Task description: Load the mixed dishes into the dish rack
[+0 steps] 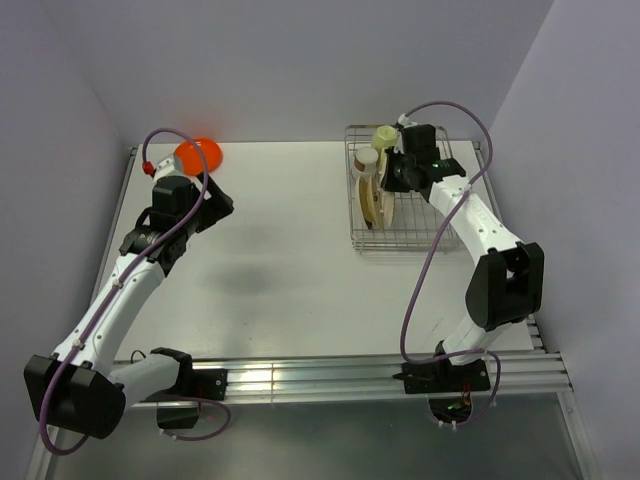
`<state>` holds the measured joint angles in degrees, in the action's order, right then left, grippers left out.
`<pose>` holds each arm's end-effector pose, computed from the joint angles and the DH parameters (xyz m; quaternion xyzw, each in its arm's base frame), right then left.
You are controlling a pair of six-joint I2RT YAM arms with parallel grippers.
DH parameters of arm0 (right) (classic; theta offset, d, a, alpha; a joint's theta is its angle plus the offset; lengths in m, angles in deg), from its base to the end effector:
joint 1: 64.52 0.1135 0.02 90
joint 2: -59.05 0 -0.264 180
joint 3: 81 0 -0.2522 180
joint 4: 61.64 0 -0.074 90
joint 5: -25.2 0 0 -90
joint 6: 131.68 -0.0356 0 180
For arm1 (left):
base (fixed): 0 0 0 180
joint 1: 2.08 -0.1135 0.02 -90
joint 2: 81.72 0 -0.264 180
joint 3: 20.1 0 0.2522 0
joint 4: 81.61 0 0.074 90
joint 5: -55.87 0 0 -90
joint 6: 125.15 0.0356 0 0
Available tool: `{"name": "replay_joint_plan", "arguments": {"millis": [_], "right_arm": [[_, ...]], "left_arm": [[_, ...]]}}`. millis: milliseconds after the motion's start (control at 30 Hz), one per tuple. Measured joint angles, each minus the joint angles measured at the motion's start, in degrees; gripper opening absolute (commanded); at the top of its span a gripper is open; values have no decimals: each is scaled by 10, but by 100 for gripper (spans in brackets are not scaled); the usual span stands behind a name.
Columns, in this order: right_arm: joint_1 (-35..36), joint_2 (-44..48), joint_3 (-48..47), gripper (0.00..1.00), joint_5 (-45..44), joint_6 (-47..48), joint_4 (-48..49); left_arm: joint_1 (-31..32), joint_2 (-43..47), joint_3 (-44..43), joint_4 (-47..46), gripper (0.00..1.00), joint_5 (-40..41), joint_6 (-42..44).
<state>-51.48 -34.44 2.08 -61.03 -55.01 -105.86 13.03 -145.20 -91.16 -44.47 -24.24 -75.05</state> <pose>0.3607 0.0859 0.3205 -0.0114 0.9087 0.1240 0.3983 0.2400 -0.0585 0.3292 -0.2272 0.8315 -0.1655 0.4792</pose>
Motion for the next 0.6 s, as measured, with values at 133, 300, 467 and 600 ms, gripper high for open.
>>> {"name": "replay_joint_plan", "arguments": {"millis": [133,300,467,600], "right_arm": [[3,0,10,0,-14,12,1],[3,0,24,2,-32,20,6],[3,0,38,6,-36,23,17],[3,-9,41,13,-39,24,24]], "left_arm": [[-2,0,4,0,87,0,0],[-5,-1,6,0,87,-2,0],[-6,-2,6,0,87,-5,0],[-6,-4,6,0,87,-6,0]]}}
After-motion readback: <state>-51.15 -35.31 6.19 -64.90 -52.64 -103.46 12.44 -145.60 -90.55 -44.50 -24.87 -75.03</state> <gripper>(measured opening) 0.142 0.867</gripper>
